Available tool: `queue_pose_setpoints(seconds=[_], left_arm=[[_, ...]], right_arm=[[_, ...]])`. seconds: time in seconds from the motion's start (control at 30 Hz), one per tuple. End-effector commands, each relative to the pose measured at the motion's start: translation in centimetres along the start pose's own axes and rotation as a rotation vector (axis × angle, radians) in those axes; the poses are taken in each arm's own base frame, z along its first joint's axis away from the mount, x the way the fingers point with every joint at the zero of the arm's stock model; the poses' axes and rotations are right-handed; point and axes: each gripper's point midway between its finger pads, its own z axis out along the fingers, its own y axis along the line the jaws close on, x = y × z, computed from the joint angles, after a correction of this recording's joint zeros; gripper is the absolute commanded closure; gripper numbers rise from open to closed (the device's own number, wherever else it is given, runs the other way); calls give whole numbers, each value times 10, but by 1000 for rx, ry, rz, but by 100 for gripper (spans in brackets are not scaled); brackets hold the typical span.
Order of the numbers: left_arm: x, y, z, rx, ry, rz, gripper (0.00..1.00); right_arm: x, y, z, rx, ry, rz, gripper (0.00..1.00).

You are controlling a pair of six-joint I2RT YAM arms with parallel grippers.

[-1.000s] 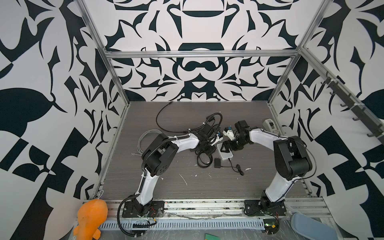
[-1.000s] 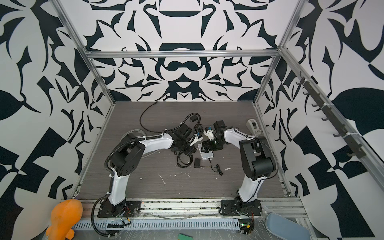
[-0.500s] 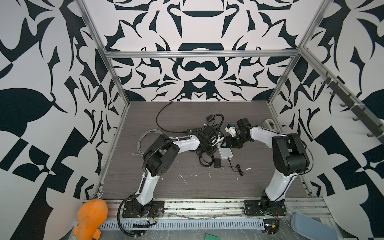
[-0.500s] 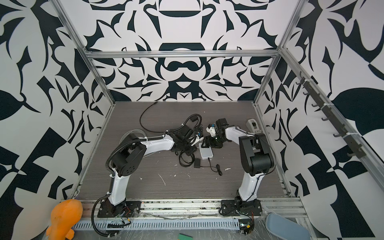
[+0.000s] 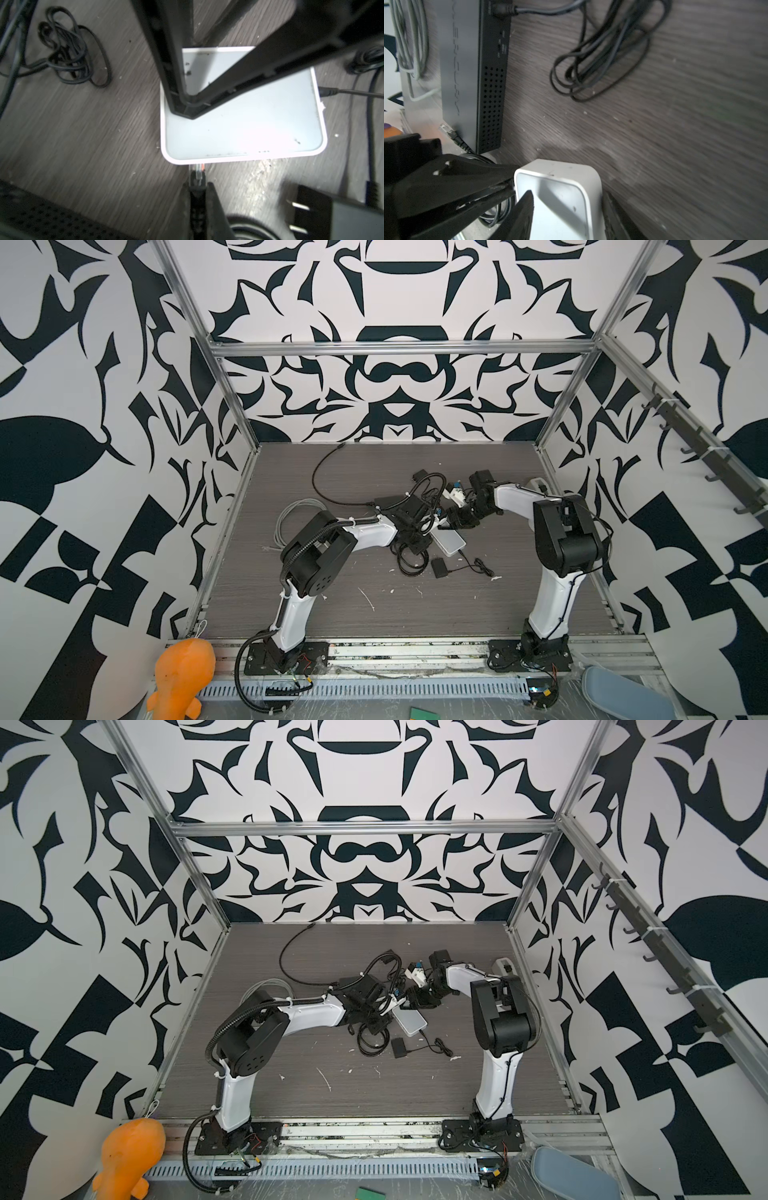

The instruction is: Insert the plug into the switch port

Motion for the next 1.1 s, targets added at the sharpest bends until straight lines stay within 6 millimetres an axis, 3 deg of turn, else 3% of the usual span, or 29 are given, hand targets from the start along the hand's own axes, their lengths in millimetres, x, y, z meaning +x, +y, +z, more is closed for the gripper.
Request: queue_pose_setpoints(seconds=[0.0, 0.3, 0.67, 1.07], left_arm=[[25, -5, 14, -3, 66, 0, 100], [21, 7, 25, -80, -31, -97, 100], [12, -13, 32, 38, -112, -49, 100], [-8, -1, 37, -10, -135, -46, 100]], right_arm=[[57, 11, 30, -35, 212, 42, 43], [69, 38, 20, -113, 254, 101, 45], [81, 59, 39, -144, 362, 7, 47], [103, 112, 46, -297, 396, -78, 49]])
